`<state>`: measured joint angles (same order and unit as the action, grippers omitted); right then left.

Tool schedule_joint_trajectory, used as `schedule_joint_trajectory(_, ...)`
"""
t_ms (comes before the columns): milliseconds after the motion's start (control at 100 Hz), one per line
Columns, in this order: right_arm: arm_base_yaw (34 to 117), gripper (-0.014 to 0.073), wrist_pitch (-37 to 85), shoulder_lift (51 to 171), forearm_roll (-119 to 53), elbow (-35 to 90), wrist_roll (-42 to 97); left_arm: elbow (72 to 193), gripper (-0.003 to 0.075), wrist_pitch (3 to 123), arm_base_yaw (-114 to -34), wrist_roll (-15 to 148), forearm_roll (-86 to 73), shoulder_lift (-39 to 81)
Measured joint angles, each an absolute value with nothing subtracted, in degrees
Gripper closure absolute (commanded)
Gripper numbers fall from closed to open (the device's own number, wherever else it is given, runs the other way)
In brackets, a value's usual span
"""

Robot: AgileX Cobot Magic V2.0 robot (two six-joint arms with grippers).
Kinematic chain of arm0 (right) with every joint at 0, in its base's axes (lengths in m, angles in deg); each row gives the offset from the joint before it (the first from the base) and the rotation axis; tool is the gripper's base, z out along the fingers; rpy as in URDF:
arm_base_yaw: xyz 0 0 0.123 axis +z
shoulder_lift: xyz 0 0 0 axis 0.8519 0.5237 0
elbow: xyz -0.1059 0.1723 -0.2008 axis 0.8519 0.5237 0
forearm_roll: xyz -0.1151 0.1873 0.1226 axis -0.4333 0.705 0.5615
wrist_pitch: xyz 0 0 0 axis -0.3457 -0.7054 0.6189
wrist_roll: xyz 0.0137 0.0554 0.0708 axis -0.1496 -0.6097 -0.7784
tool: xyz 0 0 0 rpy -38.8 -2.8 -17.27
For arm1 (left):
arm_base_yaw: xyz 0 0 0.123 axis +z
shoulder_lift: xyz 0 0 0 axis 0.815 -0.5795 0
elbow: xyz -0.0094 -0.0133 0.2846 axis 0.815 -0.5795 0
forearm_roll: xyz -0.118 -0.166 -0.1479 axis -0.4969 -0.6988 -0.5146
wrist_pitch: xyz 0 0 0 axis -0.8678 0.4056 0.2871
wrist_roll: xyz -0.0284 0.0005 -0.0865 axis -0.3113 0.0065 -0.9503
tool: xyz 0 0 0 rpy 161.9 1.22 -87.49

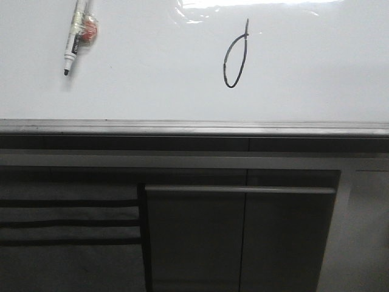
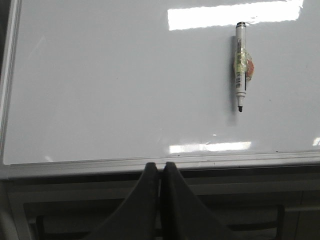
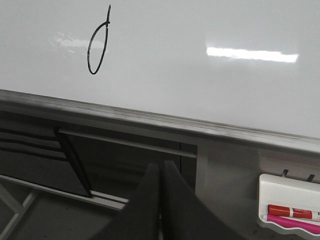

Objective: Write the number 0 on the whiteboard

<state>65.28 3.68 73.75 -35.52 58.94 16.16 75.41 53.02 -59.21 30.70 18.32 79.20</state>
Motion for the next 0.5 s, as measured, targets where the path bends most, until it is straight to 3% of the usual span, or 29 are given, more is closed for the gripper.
schedule_joint_trajectory(220, 63.9, 0.0666, 7.7, 70.4, -35.4, 63.6, 16.2, 75.4, 0.0741, 53.0, -59.2, 30.7, 18.3, 79.2)
schedule_joint_trajectory(500, 60.9, 0.0666, 26.9, 59.1, -34.5, 82.5, 16.2, 75.4, 0.0741, 53.0, -59.2, 30.8, 18.3, 79.2)
